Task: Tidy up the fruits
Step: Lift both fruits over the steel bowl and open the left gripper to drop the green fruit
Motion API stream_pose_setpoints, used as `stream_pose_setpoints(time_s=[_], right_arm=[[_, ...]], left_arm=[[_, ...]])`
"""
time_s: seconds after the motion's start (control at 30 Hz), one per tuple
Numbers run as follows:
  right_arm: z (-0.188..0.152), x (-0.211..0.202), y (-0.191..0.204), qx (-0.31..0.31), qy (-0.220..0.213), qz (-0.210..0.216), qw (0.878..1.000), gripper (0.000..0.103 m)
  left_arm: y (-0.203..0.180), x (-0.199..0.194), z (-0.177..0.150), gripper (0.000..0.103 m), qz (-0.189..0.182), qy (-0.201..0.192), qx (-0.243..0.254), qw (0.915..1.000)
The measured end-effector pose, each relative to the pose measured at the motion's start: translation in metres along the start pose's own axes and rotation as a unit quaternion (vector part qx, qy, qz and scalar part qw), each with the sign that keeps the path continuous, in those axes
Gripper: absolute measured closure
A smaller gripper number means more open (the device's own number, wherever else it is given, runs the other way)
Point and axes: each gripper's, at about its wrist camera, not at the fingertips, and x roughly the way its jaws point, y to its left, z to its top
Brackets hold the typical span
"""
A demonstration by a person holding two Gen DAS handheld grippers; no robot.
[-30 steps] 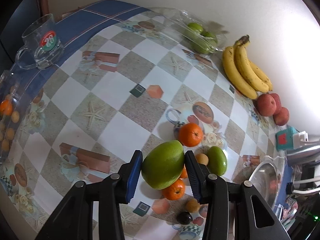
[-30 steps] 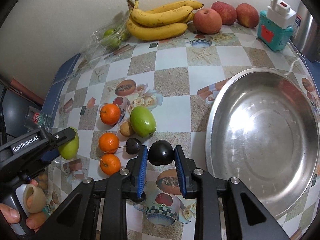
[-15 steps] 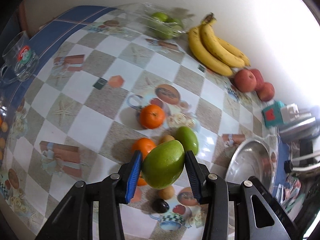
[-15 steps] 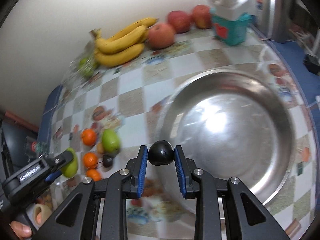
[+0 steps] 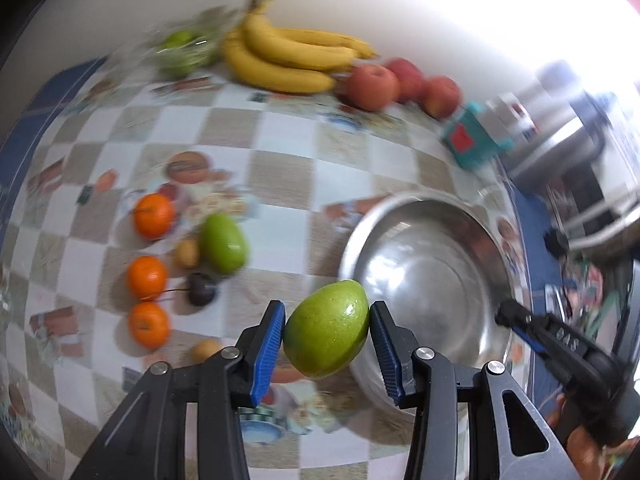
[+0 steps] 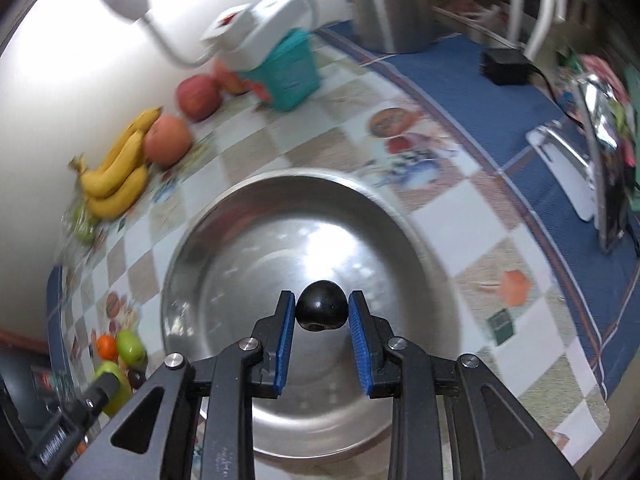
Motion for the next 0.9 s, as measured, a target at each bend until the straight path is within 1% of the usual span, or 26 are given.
stream_pose_setpoints(time_s=[0.17, 0.33, 0.53, 0.9], right_arm=[[0.004, -0.002, -0.016, 0.022, -0.005, 0.003, 1.000, 0.075], [0.004, -0.001, -0.018, 0.020, -0.003, 0.006, 1.000, 0.075], [0.002, 0.016, -0.016, 0.015, 0.020, 0.005, 1.000, 0.074], [-0.003, 0.032, -0.009, 0.005, 0.042, -0.001, 0.999, 0.074]], left_arm=[[-0.037, 0.011, -0.007, 0.056, 0.003, 0.000, 0.056, 0.9984], [-0.055, 0.028, -0.011, 0.056, 0.008, 0.004, 0.083, 0.9965], [-0.061, 0.044, -0.012, 0.056, 0.014, 0.001, 0.099, 0.9950], [-0.059, 0.062, -0.011, 0.056, 0.021, 0.007, 0.097, 0.9951]])
